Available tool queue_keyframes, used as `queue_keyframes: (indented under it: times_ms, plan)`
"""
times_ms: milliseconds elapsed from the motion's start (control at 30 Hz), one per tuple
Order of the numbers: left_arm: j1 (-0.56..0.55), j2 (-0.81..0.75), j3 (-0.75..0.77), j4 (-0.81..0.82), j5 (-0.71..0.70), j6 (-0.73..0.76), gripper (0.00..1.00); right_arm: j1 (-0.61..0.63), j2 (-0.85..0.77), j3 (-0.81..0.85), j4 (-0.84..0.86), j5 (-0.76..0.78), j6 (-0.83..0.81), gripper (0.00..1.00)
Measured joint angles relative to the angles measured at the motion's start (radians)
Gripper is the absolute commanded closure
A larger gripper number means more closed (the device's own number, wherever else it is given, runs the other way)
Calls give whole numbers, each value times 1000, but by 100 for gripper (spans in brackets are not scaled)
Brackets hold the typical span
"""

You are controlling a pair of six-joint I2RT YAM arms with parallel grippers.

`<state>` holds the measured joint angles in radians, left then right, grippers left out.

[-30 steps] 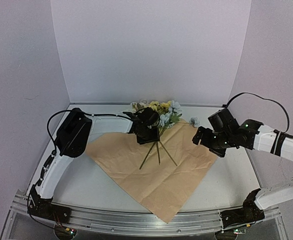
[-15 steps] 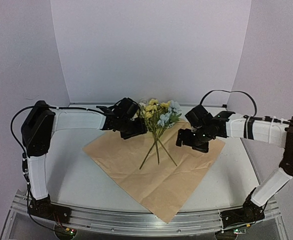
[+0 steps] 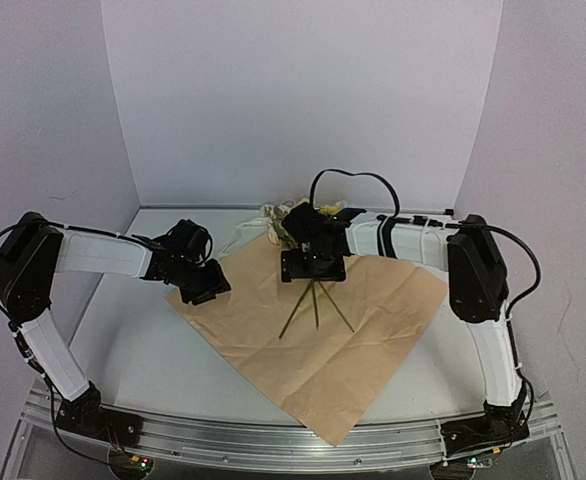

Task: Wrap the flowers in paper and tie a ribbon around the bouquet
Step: Adjust the fake flower on the flattened wrapping paper.

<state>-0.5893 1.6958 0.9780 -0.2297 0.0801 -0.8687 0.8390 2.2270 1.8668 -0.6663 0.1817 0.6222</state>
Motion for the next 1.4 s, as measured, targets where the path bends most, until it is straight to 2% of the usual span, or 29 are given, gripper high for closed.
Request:
queue_keyframes:
  times_ms: [467,1000,1100,1400]
  plan:
    - [56,24,-51,30,45,0,59,0,179,186,-145,67,-73,2]
    - [102,28,-73,29,69,9,59,31,214,199,-275,4,4,3]
    - [107,27,-87,29,74,9,59,44,214,198,-279,-7,29,13]
    - [131,16,-110,28,79,14,59,88,171,105,-225,-8,79,74]
